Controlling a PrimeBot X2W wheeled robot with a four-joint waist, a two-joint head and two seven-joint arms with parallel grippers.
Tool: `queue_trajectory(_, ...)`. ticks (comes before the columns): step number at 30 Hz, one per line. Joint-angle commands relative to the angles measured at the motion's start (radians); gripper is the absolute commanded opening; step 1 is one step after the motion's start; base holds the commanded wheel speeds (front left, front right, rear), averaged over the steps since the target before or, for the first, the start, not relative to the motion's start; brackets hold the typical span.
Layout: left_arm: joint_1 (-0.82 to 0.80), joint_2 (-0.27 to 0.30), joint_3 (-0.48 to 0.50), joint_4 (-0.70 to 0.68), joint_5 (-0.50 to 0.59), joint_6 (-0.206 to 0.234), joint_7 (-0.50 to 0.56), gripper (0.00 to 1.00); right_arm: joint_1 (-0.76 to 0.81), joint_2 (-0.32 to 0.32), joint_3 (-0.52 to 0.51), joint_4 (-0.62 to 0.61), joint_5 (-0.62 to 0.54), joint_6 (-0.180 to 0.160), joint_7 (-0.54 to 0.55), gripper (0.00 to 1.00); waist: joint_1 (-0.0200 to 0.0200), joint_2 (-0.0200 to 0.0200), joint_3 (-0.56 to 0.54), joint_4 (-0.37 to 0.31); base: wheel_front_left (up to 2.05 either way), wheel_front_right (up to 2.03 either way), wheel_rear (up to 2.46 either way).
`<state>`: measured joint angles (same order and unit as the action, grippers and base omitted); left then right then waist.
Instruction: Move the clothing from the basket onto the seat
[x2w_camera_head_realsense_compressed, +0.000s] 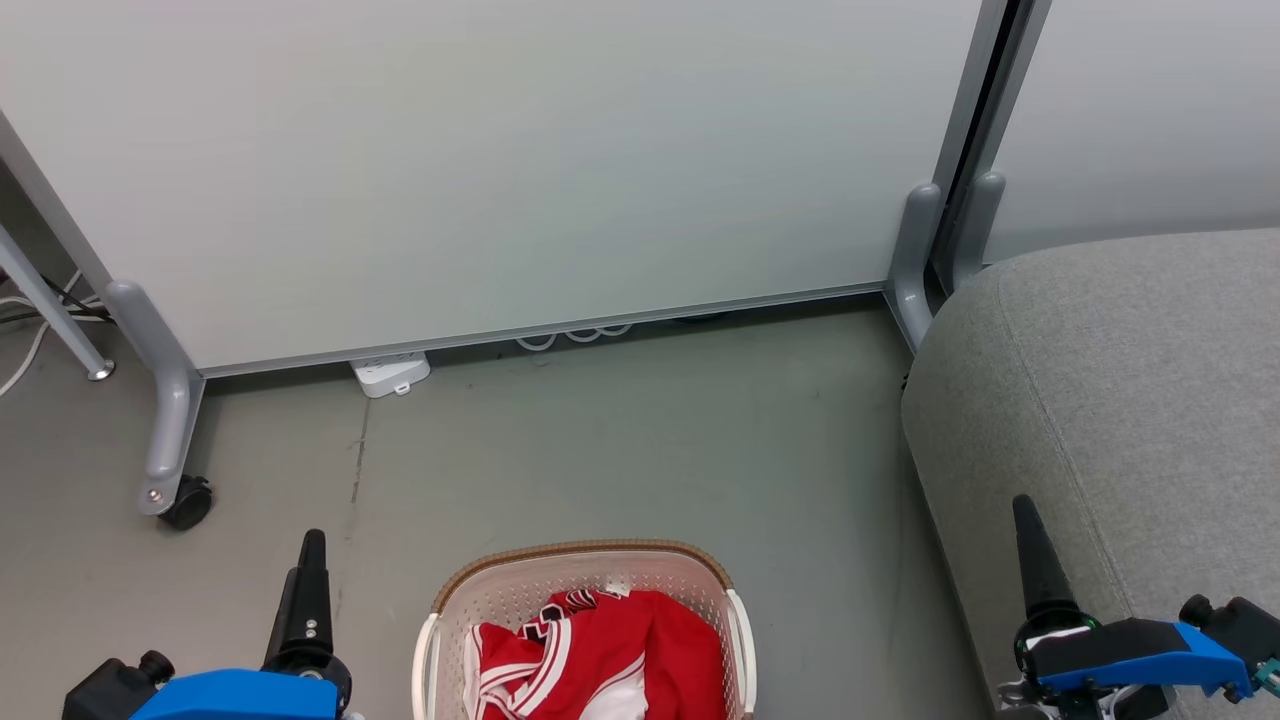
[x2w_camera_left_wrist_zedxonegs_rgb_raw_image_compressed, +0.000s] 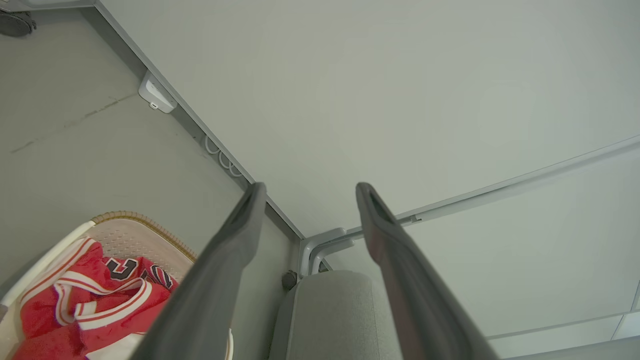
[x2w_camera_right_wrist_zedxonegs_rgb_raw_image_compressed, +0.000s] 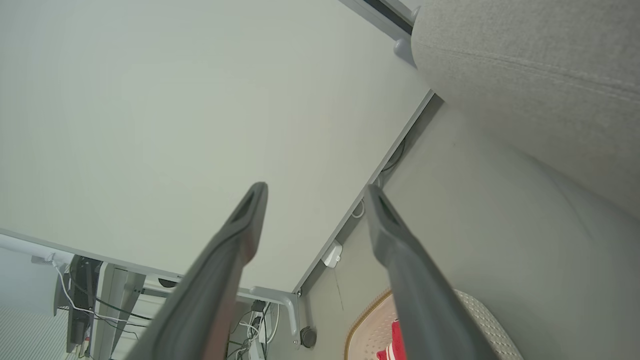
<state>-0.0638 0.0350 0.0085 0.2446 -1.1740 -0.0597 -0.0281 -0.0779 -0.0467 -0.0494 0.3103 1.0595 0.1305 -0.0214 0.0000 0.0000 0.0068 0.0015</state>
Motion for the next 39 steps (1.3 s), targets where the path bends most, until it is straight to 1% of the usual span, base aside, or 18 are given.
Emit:
queue_trajectory(1,-0.026,0.010,-0.007,-0.017,0.042,0.006,-0.010,1.00,-0.030,-0.002,0.003,-0.017,-0.046,0.000,-0.013,1.00,0.0000,0.0000,0.000,0.000,0.00,0.00,0.00)
queue_trajectory(7,-0.029,0.011,-0.025,-0.019,0.150,0.015,-0.031,1.00,-0.031,-0.002,0.007,-0.027,-0.159,0.000,-0.028,1.00,0.0000,0.0000,0.002,0.000,0.00,0.00,0.00)
queue_trajectory(18,-0.034,0.012,-0.047,-0.019,0.309,0.031,-0.068,1.00,-0.036,-0.003,0.018,-0.036,-0.331,0.000,-0.047,1.00,0.0000,0.0000,0.005,0.000,0.00,0.00,0.00)
queue_trajectory(30,-0.043,0.014,-0.063,-0.001,0.479,0.035,-0.103,1.00,-0.041,-0.003,0.032,-0.040,-0.489,0.000,-0.063,1.00,0.0000,0.0000,0.009,-0.001,0.00,0.00,0.00)
queue_trajectory(39,-0.051,0.014,-0.071,0.012,0.580,0.035,-0.128,1.00,-0.043,-0.004,0.037,-0.044,-0.603,0.000,-0.073,1.00,0.0000,0.0000,0.011,-0.001,0.00,0.00,0.00)
